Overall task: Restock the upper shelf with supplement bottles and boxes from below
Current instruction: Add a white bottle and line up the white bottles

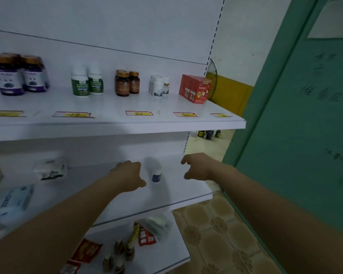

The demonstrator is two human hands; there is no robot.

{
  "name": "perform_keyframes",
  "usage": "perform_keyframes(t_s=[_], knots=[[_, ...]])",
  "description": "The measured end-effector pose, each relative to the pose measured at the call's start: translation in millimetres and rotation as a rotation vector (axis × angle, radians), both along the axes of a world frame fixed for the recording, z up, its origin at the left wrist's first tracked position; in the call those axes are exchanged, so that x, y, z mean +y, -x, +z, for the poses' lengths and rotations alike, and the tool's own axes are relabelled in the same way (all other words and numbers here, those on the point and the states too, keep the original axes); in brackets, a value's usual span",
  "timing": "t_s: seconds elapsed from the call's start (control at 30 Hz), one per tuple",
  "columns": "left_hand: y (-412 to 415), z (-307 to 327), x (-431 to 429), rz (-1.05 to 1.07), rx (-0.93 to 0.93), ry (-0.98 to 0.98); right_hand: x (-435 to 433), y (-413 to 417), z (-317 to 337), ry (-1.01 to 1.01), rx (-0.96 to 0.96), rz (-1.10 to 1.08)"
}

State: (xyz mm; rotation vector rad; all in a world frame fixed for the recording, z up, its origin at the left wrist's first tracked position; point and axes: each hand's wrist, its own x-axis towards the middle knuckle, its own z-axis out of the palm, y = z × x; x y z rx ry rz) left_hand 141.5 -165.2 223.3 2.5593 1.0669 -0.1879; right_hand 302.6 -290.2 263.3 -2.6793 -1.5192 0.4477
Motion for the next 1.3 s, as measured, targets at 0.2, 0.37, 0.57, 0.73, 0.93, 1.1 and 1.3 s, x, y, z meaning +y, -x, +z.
perform_keyframes(t_s=[0.2, 0.37, 0.57, 0.73, 0.93, 1.1, 1.3], knots=[[-49, -19, 28, 0.083, 0.042, 0.029, 34, -56, -29, 0.042, 0.062, 0.051], [-82, -39, 43, 0.184, 0.056, 0.058, 69, -101, -57, 0.080, 0.104, 0.151], [-110, -76, 63, 0.282, 0.079, 0.094, 119, -138, -98, 0.069, 0.133, 0.267], [-119, -119, 79, 0.306, 0.091, 0.097, 159, -155, -143, 0.040, 0.152, 0.321], [-123, -170, 94, 0.271, 0.134, 0.093, 203, -167, -201, 0.095, 0.108, 0.387], [-114, -193, 108, 0.264, 0.146, 0.082, 227, -175, -230, 0.126, 0.068, 0.421], [-112, -213, 120, 0.267, 0.148, 0.092, 234, -166, -258, 0.069, 0.055, 0.375]])
